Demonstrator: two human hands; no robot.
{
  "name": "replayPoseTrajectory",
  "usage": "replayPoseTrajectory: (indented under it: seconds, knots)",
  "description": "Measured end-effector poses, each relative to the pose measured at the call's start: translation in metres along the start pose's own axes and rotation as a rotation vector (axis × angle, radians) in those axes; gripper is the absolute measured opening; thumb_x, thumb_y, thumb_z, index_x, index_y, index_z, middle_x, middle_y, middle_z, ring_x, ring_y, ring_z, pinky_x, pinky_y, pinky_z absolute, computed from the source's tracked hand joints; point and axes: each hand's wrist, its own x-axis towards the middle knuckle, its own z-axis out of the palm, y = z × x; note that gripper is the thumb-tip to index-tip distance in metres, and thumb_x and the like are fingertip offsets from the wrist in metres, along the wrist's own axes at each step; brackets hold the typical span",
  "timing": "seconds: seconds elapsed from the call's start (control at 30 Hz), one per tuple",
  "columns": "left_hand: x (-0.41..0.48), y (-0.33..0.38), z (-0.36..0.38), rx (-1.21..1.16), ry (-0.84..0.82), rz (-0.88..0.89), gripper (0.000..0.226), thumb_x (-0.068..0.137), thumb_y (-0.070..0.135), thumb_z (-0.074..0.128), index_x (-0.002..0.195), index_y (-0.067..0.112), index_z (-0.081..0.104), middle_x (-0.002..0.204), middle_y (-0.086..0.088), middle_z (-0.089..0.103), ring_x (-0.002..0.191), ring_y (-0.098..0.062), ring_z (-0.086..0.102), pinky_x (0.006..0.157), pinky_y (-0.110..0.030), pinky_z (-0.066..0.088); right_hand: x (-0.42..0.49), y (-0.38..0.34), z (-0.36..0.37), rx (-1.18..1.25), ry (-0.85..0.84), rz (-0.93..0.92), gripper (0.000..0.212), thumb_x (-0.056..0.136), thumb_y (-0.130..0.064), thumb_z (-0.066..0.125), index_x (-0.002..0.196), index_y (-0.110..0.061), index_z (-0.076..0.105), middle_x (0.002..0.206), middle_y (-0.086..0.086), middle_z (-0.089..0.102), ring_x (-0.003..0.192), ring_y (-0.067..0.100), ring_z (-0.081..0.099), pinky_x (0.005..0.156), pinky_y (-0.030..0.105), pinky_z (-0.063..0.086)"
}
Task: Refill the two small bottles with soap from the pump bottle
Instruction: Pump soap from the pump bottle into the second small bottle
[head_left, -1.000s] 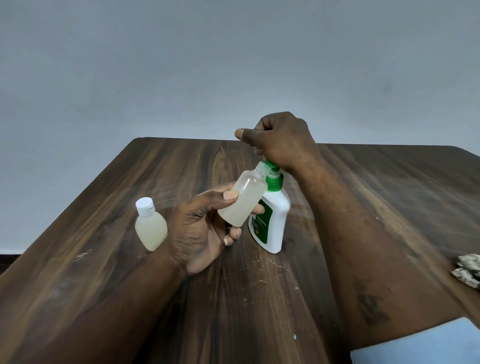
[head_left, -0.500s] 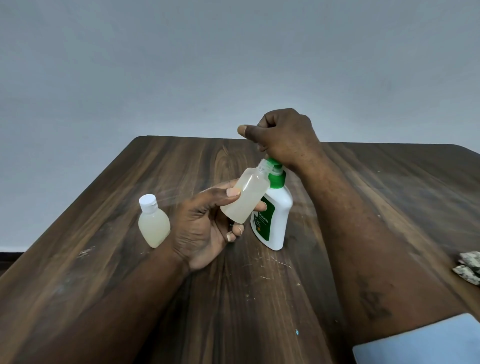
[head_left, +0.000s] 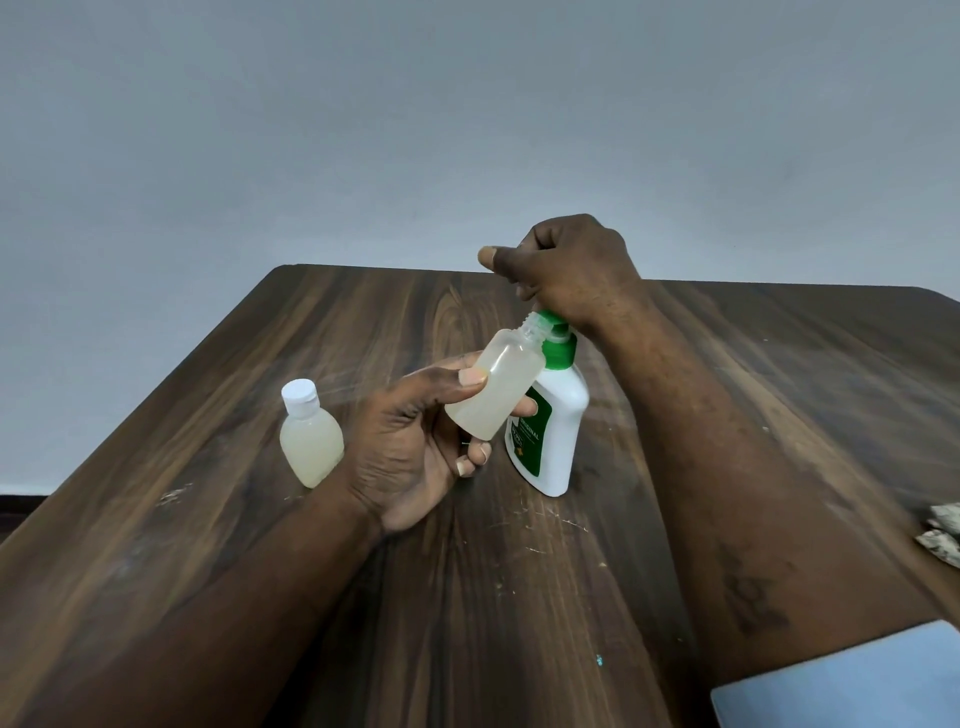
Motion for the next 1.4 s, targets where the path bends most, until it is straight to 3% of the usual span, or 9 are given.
replayPoseTrajectory:
  seconds: [0.27, 0.47, 0.77, 0.97, 1.13, 1.4]
  knots:
    - [-0.0031, 0.0030, 0.0050, 0.023, 0.007, -0.004, 0.032, 0.081, 0.030, 0.058, 0.102, 0.023, 0.081, 0.096, -0.021, 0.073, 0.051, -0.016, 0.048, 0.044, -0.024, 0.033, 0.0009, -0.0029, -0.0013, -0.025, 0.035, -0.020, 0.048, 0.082, -0.055, 0.079, 0.084, -0.008, 0.072, 0.080, 0.004, 0.076, 0.080, 0.025, 0.074, 0.081, 0.047, 0.064]
    - [-0.0019, 0.0004, -0.0001, 0.006, 0.022, -0.009, 0.044, 0.079, 0.028, 0.064, 0.119, 0.010, 0.071, 0.101, -0.026, 0.071, 0.052, -0.018, 0.048, 0.041, -0.023, 0.034, -0.0016, -0.0003, 0.0012, -0.030, -0.013, 0.008, 0.047, 0.084, -0.054, 0.080, 0.084, -0.008, 0.072, 0.076, 0.000, 0.077, 0.069, 0.014, 0.068, 0.077, 0.039, 0.060]
    - [-0.0031, 0.0039, 0.0042, -0.003, 0.008, -0.007, 0.033, 0.080, 0.028, 0.059, 0.103, 0.017, 0.080, 0.098, -0.024, 0.072, 0.050, -0.017, 0.050, 0.042, -0.022, 0.036, -0.0008, -0.0046, -0.0014, -0.028, 0.074, -0.043, 0.047, 0.082, -0.055, 0.080, 0.078, -0.010, 0.069, 0.078, 0.003, 0.076, 0.077, 0.023, 0.074, 0.080, 0.046, 0.064]
    - [-0.0032, 0.0033, 0.0030, 0.011, 0.036, -0.012, 0.040, 0.080, 0.028, 0.060, 0.113, 0.011, 0.074, 0.097, -0.025, 0.072, 0.050, -0.018, 0.047, 0.042, -0.023, 0.033, -0.0014, -0.0012, 0.0018, -0.027, -0.009, 0.003, 0.044, 0.084, -0.054, 0.080, 0.077, -0.012, 0.070, 0.075, 0.000, 0.076, 0.069, 0.013, 0.067, 0.072, 0.034, 0.057]
    - [-0.0019, 0.0019, 0.0022, 0.006, 0.031, -0.005, 0.041, 0.081, 0.028, 0.061, 0.115, 0.010, 0.073, 0.100, -0.027, 0.071, 0.051, -0.018, 0.049, 0.041, -0.023, 0.036, -0.0037, -0.0020, -0.0004, 0.009, 0.012, -0.026, 0.043, 0.085, -0.052, 0.081, 0.072, -0.013, 0.066, 0.074, 0.001, 0.076, 0.069, 0.017, 0.069, 0.079, 0.042, 0.062]
    - [-0.0027, 0.0039, 0.0038, 0.011, -0.014, 0.004, 0.034, 0.081, 0.029, 0.059, 0.105, 0.018, 0.080, 0.098, -0.023, 0.072, 0.052, -0.016, 0.049, 0.044, -0.024, 0.034, -0.0022, -0.0046, -0.0002, 0.002, 0.049, -0.056, 0.048, 0.083, -0.052, 0.080, 0.080, -0.005, 0.069, 0.080, 0.007, 0.076, 0.079, 0.026, 0.074, 0.080, 0.048, 0.063]
